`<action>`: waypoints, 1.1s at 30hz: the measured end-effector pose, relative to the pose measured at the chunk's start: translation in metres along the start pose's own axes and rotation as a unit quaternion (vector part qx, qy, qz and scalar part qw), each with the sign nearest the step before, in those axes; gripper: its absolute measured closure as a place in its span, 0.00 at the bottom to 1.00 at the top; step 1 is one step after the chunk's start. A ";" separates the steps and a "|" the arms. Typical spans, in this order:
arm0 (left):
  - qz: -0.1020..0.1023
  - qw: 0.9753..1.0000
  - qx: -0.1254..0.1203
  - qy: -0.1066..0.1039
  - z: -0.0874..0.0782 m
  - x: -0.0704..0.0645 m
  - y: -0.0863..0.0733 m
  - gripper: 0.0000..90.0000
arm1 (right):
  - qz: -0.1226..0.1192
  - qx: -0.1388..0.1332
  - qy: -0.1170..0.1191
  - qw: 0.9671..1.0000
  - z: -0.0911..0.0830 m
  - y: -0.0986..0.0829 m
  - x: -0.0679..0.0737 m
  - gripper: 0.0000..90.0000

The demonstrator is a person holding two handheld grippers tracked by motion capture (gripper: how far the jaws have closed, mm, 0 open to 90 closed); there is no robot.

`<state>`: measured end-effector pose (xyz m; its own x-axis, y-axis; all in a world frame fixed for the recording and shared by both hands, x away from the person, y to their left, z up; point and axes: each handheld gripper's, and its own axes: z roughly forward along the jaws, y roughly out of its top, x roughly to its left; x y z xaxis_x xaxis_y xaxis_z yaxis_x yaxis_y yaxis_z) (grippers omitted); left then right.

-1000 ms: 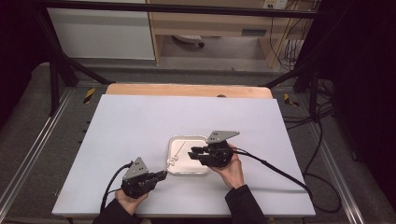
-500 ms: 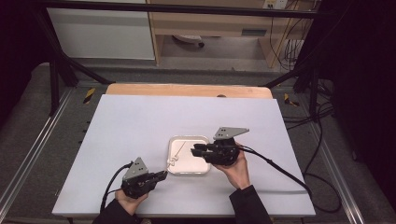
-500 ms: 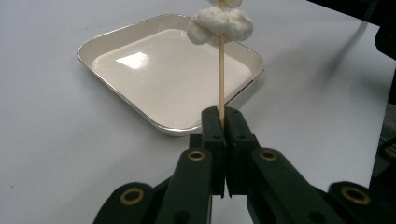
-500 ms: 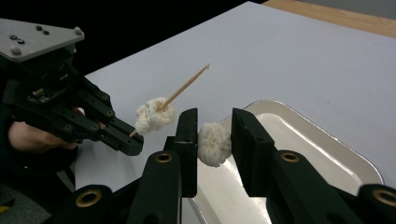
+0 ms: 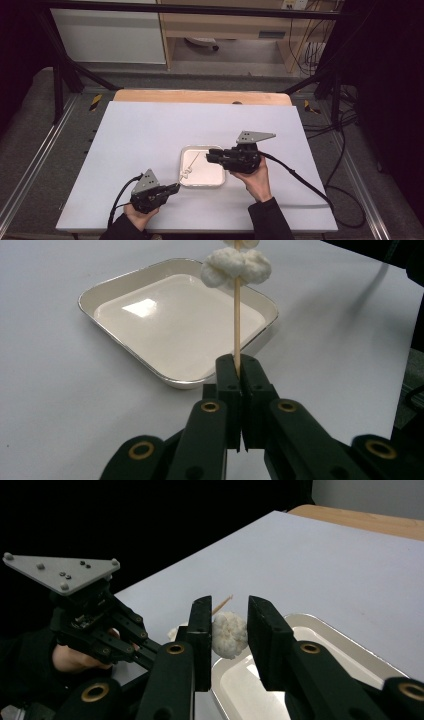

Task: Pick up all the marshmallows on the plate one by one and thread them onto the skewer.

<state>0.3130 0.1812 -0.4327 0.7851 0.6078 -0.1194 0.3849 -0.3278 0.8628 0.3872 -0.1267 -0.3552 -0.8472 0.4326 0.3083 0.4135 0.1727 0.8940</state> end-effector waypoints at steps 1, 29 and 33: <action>0.000 1.000 0.000 0.000 0.000 0.000 0.000 0.98 | 0.002 -0.004 0.002 1.000 0.000 0.001 0.000 0.81; 0.011 1.000 -0.005 -0.007 0.000 -0.003 0.001 0.98 | 0.047 -0.015 0.043 0.998 0.017 0.013 -0.015 0.81; 0.012 1.000 -0.006 -0.006 -0.001 -0.003 0.001 0.98 | 0.052 -0.008 0.051 0.997 0.019 0.012 -0.015 0.81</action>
<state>0.3103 0.1795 -0.4310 0.8001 0.5906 -0.1047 0.3599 -0.3331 0.8715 0.4115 -0.1141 -0.3555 -0.8302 0.3551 0.4298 0.4959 0.1180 0.8603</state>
